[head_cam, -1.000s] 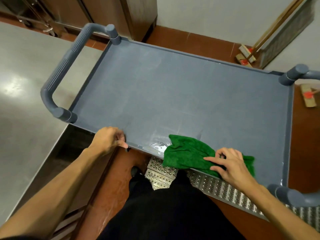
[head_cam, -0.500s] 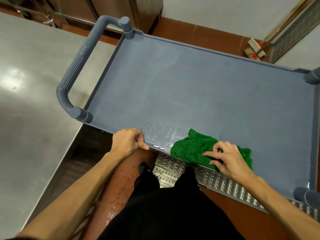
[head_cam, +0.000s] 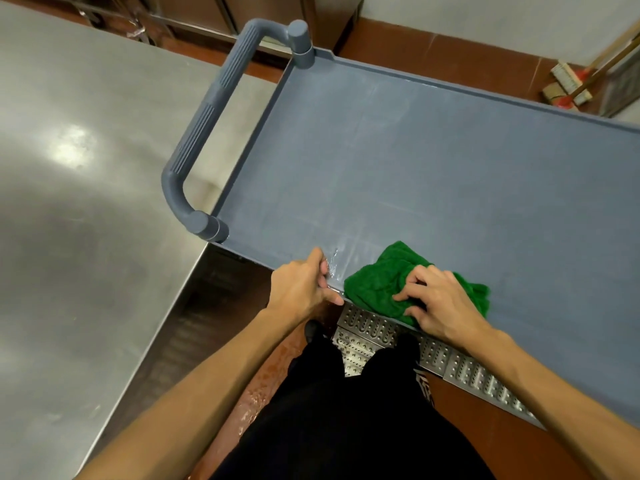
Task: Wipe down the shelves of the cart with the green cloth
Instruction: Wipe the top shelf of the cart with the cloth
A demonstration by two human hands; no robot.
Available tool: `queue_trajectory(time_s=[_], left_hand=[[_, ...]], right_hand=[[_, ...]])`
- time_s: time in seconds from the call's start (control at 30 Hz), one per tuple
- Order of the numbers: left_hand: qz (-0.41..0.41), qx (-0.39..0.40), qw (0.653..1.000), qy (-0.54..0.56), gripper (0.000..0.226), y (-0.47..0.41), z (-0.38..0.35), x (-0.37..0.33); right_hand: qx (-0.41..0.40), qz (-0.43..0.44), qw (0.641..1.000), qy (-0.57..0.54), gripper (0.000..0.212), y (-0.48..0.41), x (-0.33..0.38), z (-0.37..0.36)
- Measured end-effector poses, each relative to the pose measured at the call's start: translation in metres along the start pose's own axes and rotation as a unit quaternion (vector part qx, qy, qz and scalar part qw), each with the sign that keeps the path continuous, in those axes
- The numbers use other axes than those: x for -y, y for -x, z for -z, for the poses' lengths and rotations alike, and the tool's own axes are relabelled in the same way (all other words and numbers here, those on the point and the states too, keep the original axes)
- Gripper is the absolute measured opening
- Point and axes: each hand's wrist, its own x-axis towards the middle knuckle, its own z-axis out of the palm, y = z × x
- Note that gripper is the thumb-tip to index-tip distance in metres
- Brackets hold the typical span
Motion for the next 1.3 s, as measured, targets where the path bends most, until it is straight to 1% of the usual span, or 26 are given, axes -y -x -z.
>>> queue_trajectory(time_s=[0.13, 0.23, 0.37, 0.43, 0.53, 0.6, 0.67, 0.77, 0.8, 1.03, 1.17, 1.3], left_hand=[[0.009, 0.006, 1.0, -0.001, 0.07, -0.002, 0.0, 0.0], [0.003, 0.001, 1.0, -0.002, 0.073, -0.003, -0.001, 0.005], [-0.061, 0.027, 0.997, -0.045, 0.078, -0.008, 0.004, 0.016], [-0.106, 0.021, 0.991, -0.077, 0.08, -0.012, 0.015, 0.028], [-0.179, 0.005, 0.979, -0.102, 0.07, -0.017, 0.042, 0.059], [-0.192, -0.002, 0.973, -0.126, 0.063, -0.022, 0.064, 0.082], [-0.181, 0.008, 0.971, -0.156, 0.061, -0.028, 0.083, 0.1], [-0.105, 0.069, 0.973, -0.191, 0.065, -0.038, 0.095, 0.111], [-0.088, 0.074, 0.974, -0.194, 0.065, -0.04, 0.095, 0.113], [-0.07, 0.002, 0.991, -0.118, 0.062, -0.041, 0.083, 0.124], [-0.056, 0.007, 0.993, -0.107, 0.062, -0.042, 0.082, 0.125], [-0.047, -0.006, 0.997, -0.068, 0.071, -0.039, 0.082, 0.124]], right_hand=[[-0.004, 0.0, 1.0, -0.01, 0.035, -0.018, 0.015, -0.01], [0.015, 0.004, 1.0, -0.003, 0.036, -0.034, 0.029, -0.013], [0.057, 0.008, 0.998, 0.011, 0.041, -0.041, 0.028, -0.009], [0.084, 0.01, 0.996, 0.011, 0.047, -0.041, 0.023, -0.005], [0.124, 0.014, 0.992, -0.024, 0.053, -0.044, 0.016, 0.002], [0.141, 0.02, 0.988, -0.06, 0.052, -0.046, 0.01, 0.008], [0.157, 0.036, 0.985, -0.057, 0.052, -0.05, 0.008, 0.011], [0.161, 0.059, 0.985, -0.024, 0.051, -0.058, 0.01, 0.012], [0.157, 0.067, 0.985, -0.015, 0.05, -0.062, 0.011, 0.011], [0.131, 0.095, 0.987, -0.007, 0.049, -0.071, 0.013, 0.007], [0.137, 0.109, 0.985, 0.003, 0.046, -0.09, 0.022, 0.003], [0.149, 0.122, 0.981, 0.012, 0.045, -0.109, 0.034, -0.002]])
